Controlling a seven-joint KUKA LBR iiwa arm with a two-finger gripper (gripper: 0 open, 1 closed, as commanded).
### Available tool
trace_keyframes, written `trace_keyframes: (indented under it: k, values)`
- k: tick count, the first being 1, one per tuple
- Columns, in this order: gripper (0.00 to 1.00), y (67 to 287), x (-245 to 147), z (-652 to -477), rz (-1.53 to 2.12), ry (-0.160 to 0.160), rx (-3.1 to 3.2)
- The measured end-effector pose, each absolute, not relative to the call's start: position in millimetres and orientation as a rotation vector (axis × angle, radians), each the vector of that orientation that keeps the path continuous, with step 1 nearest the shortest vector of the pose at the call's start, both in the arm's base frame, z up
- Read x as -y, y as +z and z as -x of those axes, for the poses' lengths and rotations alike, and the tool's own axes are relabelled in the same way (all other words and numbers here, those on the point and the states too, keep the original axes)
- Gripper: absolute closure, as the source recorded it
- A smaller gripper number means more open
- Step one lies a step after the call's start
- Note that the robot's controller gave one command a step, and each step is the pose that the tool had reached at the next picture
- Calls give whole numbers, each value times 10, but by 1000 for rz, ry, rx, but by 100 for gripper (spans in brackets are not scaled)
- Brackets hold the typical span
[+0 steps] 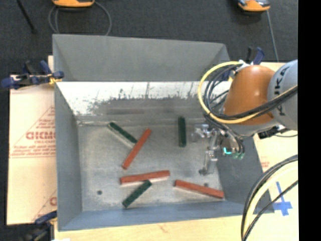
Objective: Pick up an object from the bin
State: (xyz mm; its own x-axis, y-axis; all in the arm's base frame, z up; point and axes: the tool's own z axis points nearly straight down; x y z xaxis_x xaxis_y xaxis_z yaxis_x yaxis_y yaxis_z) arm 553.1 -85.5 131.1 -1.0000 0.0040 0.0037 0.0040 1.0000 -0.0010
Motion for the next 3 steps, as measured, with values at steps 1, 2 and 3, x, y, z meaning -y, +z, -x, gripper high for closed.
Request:
trace_keyframes:
  k: [1, 2, 3]
  values:
    - [0, 690, 692, -5027, -220, 1, 3133]
    - [100, 726, 702, -5063, -223, 5, 3142]
    - [100, 2234, 761, -5147, -236, 6, 3144]
